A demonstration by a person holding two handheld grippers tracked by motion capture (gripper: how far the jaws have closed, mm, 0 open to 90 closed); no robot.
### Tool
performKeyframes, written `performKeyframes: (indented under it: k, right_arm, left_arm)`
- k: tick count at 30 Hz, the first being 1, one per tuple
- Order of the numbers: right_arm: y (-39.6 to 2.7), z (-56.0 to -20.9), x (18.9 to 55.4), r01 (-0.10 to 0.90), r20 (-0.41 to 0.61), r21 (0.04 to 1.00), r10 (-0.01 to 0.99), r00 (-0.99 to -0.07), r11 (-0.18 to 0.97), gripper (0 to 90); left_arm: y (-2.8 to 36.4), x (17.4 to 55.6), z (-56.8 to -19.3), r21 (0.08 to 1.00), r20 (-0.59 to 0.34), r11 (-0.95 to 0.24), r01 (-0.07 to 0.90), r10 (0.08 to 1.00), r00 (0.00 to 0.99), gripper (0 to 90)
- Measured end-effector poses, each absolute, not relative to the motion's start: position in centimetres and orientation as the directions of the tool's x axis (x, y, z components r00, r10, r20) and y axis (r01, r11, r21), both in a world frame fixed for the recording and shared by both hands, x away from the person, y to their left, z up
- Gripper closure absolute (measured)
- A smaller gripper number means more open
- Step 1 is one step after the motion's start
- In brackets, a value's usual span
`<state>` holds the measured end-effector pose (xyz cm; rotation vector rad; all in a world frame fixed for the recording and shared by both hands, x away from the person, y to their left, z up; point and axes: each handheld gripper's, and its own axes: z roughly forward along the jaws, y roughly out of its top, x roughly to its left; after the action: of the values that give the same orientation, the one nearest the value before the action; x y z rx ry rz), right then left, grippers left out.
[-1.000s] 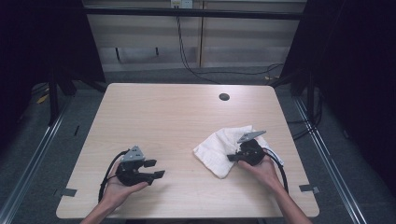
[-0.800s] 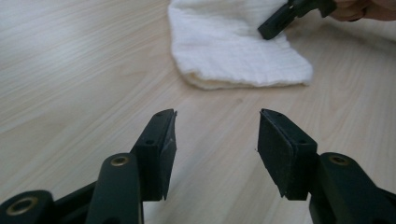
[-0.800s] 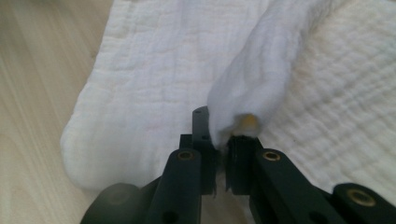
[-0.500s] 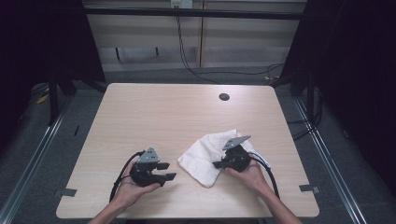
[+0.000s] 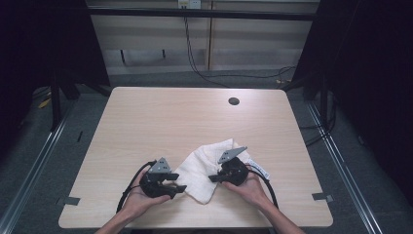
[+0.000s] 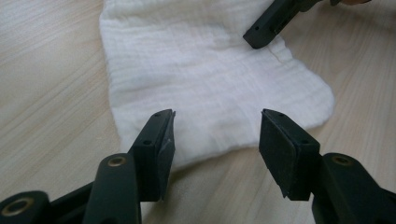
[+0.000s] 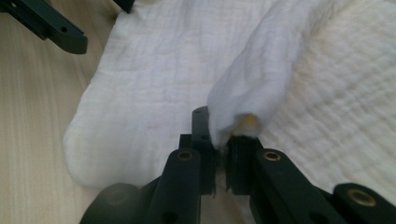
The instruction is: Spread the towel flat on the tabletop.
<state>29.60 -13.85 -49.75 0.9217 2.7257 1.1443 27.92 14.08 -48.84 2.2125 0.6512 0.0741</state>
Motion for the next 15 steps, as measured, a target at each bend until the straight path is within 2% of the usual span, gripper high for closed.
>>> performKeyframes:
  k: [3, 5, 7, 10, 13, 15]
  right_arm:
    - [-13.1, -49.7, 29.3, 0.509, 0.185, 0.664, 0.54, -0.821, 0.548, 84.1]
    - [-12.4, -49.7, 29.0, 0.511, 0.196, 0.661, 0.531, -0.825, 0.549, 83.8]
    - [-11.7, -49.7, 28.7, 0.473, 0.172, 0.665, 0.499, -0.85, 0.577, 83.5]
    - [-10.8, -49.7, 28.2, 0.463, 0.178, 0.669, 0.48, -0.859, 0.581, 83.2]
    - [-10.7, -49.8, 28.1, 0.464, 0.188, 0.673, 0.473, -0.861, 0.576, 82.0]
    - [-10.8, -49.8, 28.2, 0.465, 0.192, 0.675, 0.472, -0.86, 0.573, 79.0]
  left_arm:
    - [14.0, 27.8, -48.7, 0.721, -0.145, -0.552, 0.419, 0.472, 0.87, 45.7]
    - [13.7, 27.7, -48.8, 0.711, -0.142, -0.573, 0.408, 0.451, 0.881, 49.7]
    - [13.4, 27.5, -48.9, 0.701, -0.13, -0.591, 0.398, 0.443, 0.887, 51.1]
    - [13.2, 27.4, -49.4, 0.694, -0.126, -0.609, 0.385, 0.424, 0.897, 49.7]
    - [13.2, 27.2, -49.6, 0.691, -0.093, -0.627, 0.36, 0.416, 0.905, 48.8]
    - [13.1, 26.9, -49.5, 0.685, -0.042, -0.655, 0.319, 0.401, 0.915, 52.7]
